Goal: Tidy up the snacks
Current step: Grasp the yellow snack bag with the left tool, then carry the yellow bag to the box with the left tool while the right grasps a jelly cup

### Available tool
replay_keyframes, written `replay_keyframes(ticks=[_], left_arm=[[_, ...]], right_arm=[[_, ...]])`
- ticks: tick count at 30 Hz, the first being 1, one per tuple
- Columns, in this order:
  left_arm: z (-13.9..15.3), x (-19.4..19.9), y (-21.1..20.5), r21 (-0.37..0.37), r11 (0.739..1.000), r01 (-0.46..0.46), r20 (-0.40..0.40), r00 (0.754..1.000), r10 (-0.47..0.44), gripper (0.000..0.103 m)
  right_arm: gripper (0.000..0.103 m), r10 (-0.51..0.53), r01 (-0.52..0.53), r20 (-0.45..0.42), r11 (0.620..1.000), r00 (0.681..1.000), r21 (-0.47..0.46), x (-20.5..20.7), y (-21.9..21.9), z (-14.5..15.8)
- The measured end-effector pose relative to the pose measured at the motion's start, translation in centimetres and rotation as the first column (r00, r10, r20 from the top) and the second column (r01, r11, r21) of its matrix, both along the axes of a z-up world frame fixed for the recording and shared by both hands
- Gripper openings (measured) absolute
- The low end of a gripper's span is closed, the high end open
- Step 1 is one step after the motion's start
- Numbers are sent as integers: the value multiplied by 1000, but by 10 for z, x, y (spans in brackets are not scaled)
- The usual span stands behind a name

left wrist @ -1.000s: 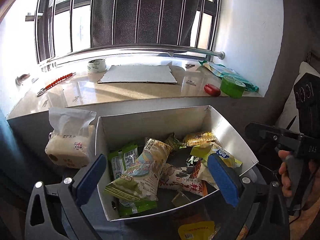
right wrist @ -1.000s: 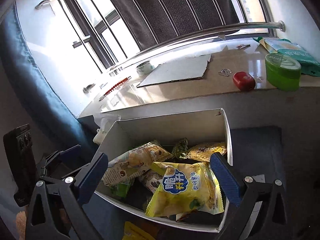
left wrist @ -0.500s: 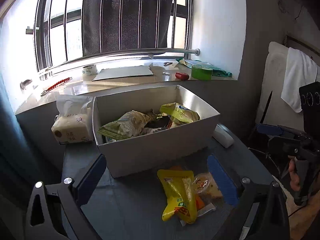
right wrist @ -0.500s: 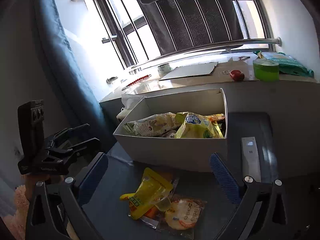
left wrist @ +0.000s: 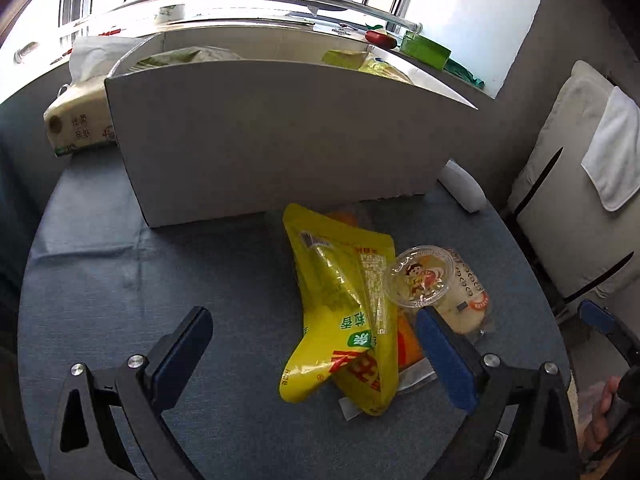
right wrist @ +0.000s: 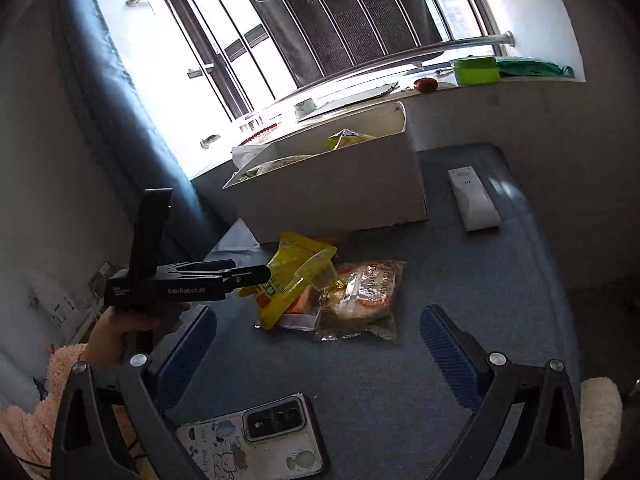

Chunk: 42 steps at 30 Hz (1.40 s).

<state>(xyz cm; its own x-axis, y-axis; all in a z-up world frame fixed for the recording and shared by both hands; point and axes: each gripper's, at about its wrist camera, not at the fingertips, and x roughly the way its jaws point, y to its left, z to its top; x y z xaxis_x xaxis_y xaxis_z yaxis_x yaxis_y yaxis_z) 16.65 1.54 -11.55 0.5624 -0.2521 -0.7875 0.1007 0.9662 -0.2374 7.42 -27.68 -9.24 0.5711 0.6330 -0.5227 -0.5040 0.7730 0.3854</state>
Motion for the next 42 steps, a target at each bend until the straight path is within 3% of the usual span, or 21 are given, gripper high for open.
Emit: replay_keyframes(ticks=[1, 2, 3, 5, 8, 20, 28, 32, 33, 34, 35, 42], left_arm=[[-2, 2, -2, 12, 1000, -3, -6, 1000, 3, 101], [-3, 4, -4, 28, 1000, 0, -4, 1000, 0, 93], [-3, 5, -6, 39, 999, 15, -1, 1000, -15, 68], [-6, 7, -9, 38, 998, 52, -6, 999, -52, 34], [3, -1, -5, 81, 996, 33, 32, 999, -36, 30], [56, -74, 52, 0, 997, -77, 205, 976, 76, 29], [66, -110, 77, -59, 989, -132, 264, 954, 143, 29], [62, -111, 83, -84, 987, -136, 257, 954, 153, 29], [60, -112, 84, -83, 987, -135, 255, 955, 152, 29], [59, -110, 83, -83, 987, -135, 253, 955, 152, 29], [58, -110, 82, -86, 987, -132, 251, 956, 150, 29], [59, -98, 74, -91, 990, -106, 259, 958, 126, 29]], right_arm=[[103, 0, 0, 0, 1000, 1000, 2, -1, -1, -1], [103, -3, 3, 0, 1000, 1000, 0, 0, -1, -3], [103, -5, 5, -6, 1000, 1000, -6, 1, -2, -4], [103, -14, 14, -16, 1000, 1000, -7, 2, -1, -8], [103, 1, -1, -43, 1000, 999, 2, 3, 6, -13], [103, 89, -83, 21, 974, 996, -209, 32, 74, -20], [103, 119, -97, 36, 923, 992, -372, 73, 122, -32], [103, 117, -123, -39, 914, 992, -386, 93, 129, -41], [93, 109, -122, -56, 910, 992, -397, 98, 130, -45], [77, 99, -119, -70, 904, 993, -412, 101, 131, -48], [49, 91, -99, -38, 899, 995, -426, 100, 131, -46], [48, 90, -95, -28, 943, 996, -318, 92, 102, -32]])
